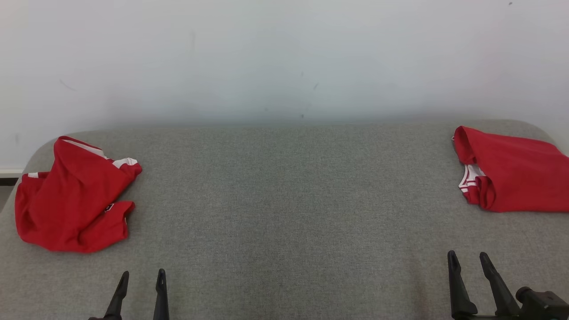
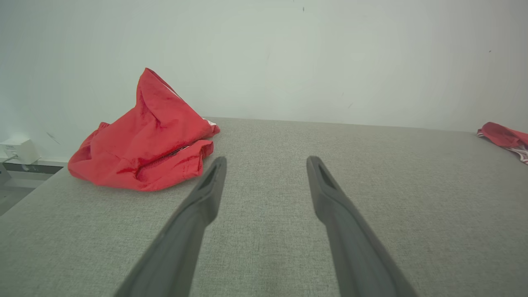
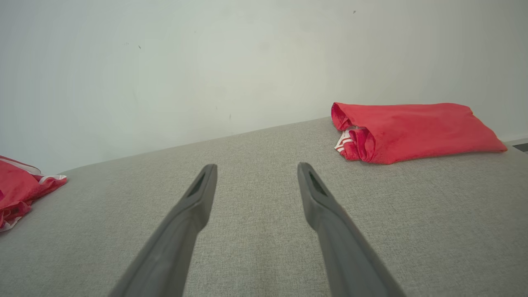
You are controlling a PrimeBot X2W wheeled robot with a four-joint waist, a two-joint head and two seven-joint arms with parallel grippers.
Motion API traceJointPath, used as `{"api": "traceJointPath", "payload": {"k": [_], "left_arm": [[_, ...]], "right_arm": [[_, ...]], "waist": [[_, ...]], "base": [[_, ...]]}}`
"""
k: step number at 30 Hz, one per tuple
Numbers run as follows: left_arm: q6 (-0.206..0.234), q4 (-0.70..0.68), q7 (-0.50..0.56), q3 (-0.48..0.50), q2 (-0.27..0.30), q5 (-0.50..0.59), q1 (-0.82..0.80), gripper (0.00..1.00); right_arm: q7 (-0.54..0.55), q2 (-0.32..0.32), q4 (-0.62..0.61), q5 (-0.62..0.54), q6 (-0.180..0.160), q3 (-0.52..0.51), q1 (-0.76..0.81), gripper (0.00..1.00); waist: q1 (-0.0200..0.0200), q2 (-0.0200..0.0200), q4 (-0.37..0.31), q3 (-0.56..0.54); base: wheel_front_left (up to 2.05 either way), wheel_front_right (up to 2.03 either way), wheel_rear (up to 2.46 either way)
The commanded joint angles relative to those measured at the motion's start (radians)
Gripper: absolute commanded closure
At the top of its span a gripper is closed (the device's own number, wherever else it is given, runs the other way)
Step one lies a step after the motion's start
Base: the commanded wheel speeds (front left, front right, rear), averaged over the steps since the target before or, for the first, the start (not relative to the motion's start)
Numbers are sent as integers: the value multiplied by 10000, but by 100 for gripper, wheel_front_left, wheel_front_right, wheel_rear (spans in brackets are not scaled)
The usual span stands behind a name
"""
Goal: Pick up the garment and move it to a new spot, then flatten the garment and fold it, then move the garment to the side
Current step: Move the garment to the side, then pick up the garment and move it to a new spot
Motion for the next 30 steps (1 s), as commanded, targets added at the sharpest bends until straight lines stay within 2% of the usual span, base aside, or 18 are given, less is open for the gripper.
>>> {"api": "traceJointPath", "payload": {"k": [1, 9, 15, 30], "left_arm": [[-16, 34, -32, 31, -9, 0, -93, 0], [-24, 62, -32, 85, -10, -5, -56, 0], [1, 142, -32, 62, 34, 4, -203, 0], [175, 346, -32, 222, 325, -166, -251, 0]], "right_arm": [[7, 43, 0, -34, -24, -1, 136, 0], [35, 63, 40, -9, -24, 58, 172, 0], [-60, 101, 108, 61, -24, 243, 143, 0], [-339, 242, 536, 0, -24, 620, -29, 0]], "waist": [[0, 0, 8, -8], [0, 0, 35, -38], [0, 0, 540, 0], [0, 0, 3518, 163]], "base": [[0, 0, 0], [0, 0, 0], [0, 0, 0], [0, 0, 0]]}}
